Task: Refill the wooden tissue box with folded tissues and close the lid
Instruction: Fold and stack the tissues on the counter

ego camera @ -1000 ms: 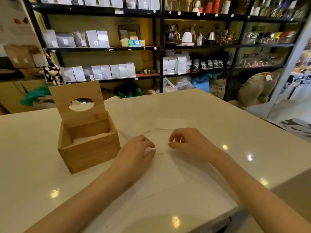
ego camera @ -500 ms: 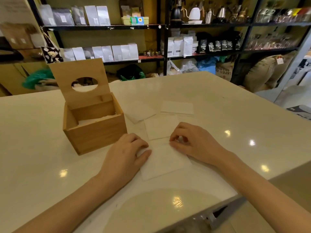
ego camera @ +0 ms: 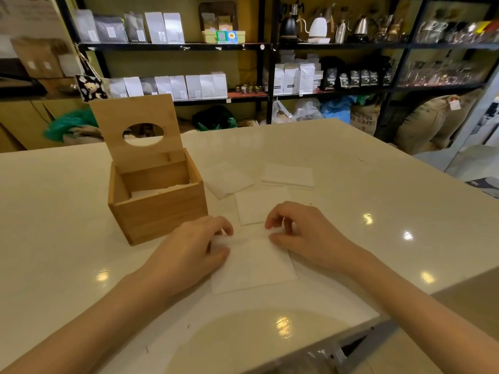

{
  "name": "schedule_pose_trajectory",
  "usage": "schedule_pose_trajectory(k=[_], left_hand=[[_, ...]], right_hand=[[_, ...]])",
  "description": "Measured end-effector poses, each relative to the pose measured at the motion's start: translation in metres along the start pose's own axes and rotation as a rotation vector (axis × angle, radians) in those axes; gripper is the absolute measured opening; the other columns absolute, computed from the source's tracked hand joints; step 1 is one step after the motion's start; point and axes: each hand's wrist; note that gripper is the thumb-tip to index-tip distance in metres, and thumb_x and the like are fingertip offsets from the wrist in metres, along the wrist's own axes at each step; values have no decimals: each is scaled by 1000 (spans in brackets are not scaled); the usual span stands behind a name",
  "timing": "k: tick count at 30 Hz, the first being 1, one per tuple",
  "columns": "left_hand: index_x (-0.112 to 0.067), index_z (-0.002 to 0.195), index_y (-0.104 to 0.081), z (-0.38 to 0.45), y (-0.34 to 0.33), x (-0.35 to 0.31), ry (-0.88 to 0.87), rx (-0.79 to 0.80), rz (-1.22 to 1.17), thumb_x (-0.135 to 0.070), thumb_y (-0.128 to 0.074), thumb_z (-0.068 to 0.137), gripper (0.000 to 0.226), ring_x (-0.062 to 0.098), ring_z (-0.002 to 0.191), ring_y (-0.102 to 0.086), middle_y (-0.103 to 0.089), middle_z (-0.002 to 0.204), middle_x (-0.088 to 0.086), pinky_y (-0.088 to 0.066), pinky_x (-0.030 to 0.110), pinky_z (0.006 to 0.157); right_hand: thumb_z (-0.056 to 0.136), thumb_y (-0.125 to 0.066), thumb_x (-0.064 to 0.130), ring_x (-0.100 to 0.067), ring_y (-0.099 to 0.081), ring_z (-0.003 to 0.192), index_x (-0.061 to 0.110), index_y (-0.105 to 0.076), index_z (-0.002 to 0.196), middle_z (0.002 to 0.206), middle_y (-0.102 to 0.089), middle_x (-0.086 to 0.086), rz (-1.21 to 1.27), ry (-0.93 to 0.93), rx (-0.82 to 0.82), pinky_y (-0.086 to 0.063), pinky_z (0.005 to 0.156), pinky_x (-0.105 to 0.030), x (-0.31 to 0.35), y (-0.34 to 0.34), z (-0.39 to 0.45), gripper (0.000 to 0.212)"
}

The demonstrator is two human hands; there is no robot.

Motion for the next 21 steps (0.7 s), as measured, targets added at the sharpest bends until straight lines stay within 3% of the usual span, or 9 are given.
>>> schedule_pose_trajectory(k=[3,6,8,11,16,18,21], left_hand=[[-32,116,-47,3,1,-3,26,22,109,-37,-54,85,32,4,77,-43,-48,102,-14,-42,20,72],[-31,124,-42,10,8,-6,39,18,159,-42,-55,83,44,7,97,-45,-46,119,-11,-46,27,85],[-29,123,-45,16,13,-12,-41,-36,155,-39,-51,86,39,10,110,-45,-46,125,-9,-45,30,91],[-24,120,-52,36,10,-25,-156,-76,120,-32,-44,92,30,11,114,-47,-50,125,-6,-43,30,94],[-13,135,-41,75,-22,-22,-120,-33,90,-24,-35,97,40,18,132,-35,-41,143,3,-25,25,108],[-7,134,-43,84,-30,-16,-103,-51,94,-21,-33,97,40,22,133,-35,-41,144,9,-22,26,109],[-1,120,-56,90,-38,-11,-124,-61,96,-18,-36,96,35,27,122,-47,-55,130,14,-31,30,102]], right_hand=[[86,-56,23,-1,-45,69,25,-57,96,98,-51,9,-155,52,24,-39,68,-22,-1,0,0,10],[85,-59,28,-1,-41,82,25,-56,105,108,-45,13,-209,75,17,-39,76,-25,-7,9,5,21],[86,-59,27,-3,-40,95,23,-57,109,114,-47,9,-202,102,-67,-40,83,-26,-11,21,16,23],[89,-55,25,-12,-47,100,21,-60,109,114,-57,2,-256,73,-122,-42,85,-29,-19,34,39,21],[92,-48,25,-16,-46,121,25,-56,120,126,-58,3,-272,8,-83,-39,99,-34,-36,25,48,29],[94,-42,19,-17,-41,127,19,-51,128,133,-54,1,-302,10,-78,-35,102,-33,-38,22,50,35],[93,-41,16,-24,-41,125,12,-51,127,129,-58,-4,-398,33,-27,-37,98,-37,-41,18,52,36]])
Point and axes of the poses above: each hand's wrist, its own z-axis towards the middle knuckle, its own y-axis out of the back of the hand, x = y × z
